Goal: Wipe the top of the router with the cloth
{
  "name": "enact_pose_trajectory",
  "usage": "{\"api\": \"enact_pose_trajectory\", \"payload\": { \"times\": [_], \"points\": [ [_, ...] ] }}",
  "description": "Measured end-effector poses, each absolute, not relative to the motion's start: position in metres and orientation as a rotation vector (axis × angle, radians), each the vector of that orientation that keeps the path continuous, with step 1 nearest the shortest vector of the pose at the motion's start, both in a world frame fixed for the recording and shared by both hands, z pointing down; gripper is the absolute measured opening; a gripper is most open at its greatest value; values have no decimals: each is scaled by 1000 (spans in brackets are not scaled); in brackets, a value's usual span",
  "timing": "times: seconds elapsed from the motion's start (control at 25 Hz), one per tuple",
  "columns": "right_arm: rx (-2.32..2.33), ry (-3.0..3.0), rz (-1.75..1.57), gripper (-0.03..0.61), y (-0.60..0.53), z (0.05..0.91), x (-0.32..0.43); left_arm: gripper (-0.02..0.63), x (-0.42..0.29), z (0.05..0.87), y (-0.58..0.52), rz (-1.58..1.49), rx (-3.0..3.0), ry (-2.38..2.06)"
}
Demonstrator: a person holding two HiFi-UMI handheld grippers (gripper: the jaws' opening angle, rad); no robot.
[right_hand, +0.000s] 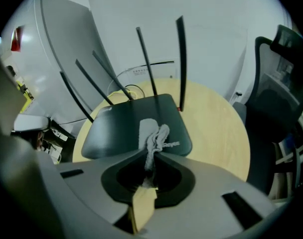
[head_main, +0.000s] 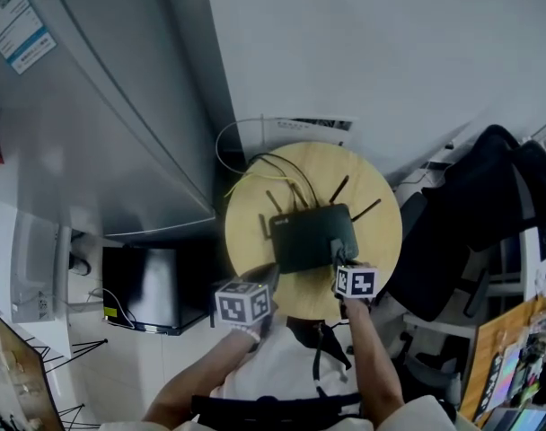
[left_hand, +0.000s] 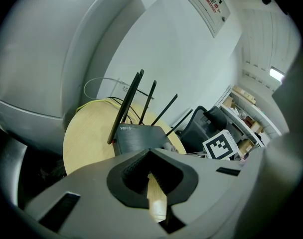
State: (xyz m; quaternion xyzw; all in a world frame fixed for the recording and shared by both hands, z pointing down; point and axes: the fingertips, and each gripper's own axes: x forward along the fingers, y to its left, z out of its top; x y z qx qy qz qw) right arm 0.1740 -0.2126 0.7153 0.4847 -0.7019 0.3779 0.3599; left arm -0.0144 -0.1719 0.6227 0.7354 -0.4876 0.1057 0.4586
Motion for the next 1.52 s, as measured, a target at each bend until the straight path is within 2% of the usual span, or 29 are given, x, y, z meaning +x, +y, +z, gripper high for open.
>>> {"api": "enact_pose_trajectory", "payload": {
  "times": [0.44,0.88,1.2,1.52],
  "points": [
    [983,-1944,885,40,-174,713,62,-2,-32,620,-162,255,1813,-1224],
    [887,-1989,839,40,-158,713,12,-2,-50,616,-152,227,1812,-1245],
    [885,-2032,891,40,-147,700,-5,-2,-64,616,-138,211,1811,-1244],
    [1104,-1987,966,40,-184,687,70,-2,-35,613,-143,221,1858,-1167]
  ]
}}
